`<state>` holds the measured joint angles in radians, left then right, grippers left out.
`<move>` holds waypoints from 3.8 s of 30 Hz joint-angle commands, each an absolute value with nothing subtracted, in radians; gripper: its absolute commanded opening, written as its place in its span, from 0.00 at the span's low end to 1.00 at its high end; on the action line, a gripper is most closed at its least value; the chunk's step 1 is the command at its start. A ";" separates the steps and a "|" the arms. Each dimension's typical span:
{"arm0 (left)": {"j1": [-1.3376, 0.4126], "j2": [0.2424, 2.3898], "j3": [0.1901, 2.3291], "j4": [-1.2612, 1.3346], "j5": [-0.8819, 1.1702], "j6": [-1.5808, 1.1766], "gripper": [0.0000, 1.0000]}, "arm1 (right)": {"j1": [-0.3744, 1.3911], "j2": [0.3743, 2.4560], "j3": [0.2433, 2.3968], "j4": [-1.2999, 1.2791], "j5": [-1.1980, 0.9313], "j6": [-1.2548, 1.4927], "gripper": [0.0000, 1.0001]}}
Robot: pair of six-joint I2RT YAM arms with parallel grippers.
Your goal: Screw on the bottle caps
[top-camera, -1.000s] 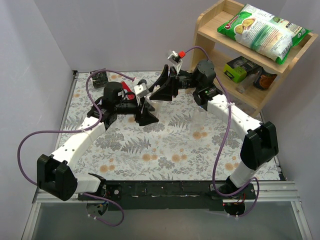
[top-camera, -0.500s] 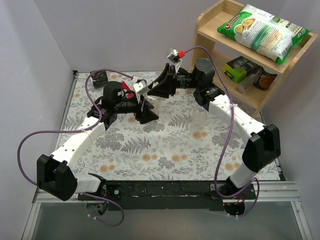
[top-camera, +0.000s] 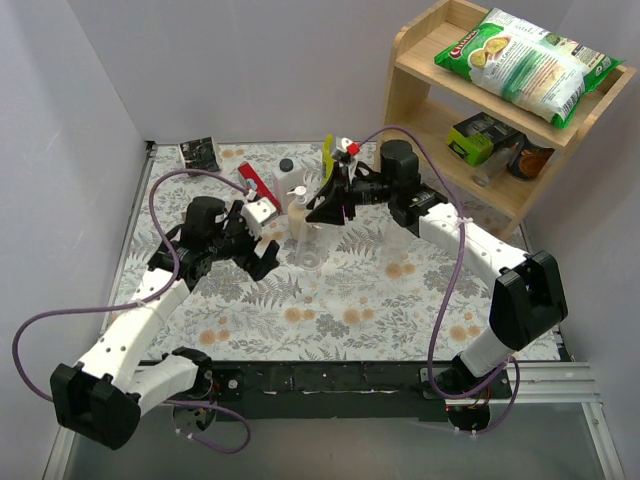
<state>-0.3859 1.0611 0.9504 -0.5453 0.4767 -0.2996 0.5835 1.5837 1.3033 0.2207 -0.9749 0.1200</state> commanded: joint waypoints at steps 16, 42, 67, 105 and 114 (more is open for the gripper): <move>-0.233 0.923 0.810 -0.687 0.152 -0.386 0.98 | 0.578 1.575 1.111 0.069 -0.871 -0.414 0.02; -0.087 1.603 1.246 -0.732 0.014 -0.548 0.98 | 0.577 1.600 1.101 0.054 -0.858 -0.434 0.43; -0.084 1.824 1.276 -0.676 0.029 -0.535 0.75 | 0.578 1.577 1.199 0.029 -0.807 -0.371 0.73; -0.064 1.002 0.916 -0.591 0.790 -0.232 0.47 | 0.641 1.936 1.710 0.558 -0.937 0.689 0.87; -0.081 1.019 0.946 -0.558 0.807 -0.245 0.46 | 0.663 1.988 1.773 0.474 -0.871 0.655 0.86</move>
<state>-0.0719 1.0248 0.8997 -0.5957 0.7708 -0.2424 0.6628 1.9583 1.7161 0.4763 -0.9047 0.6621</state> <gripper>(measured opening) 0.597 0.868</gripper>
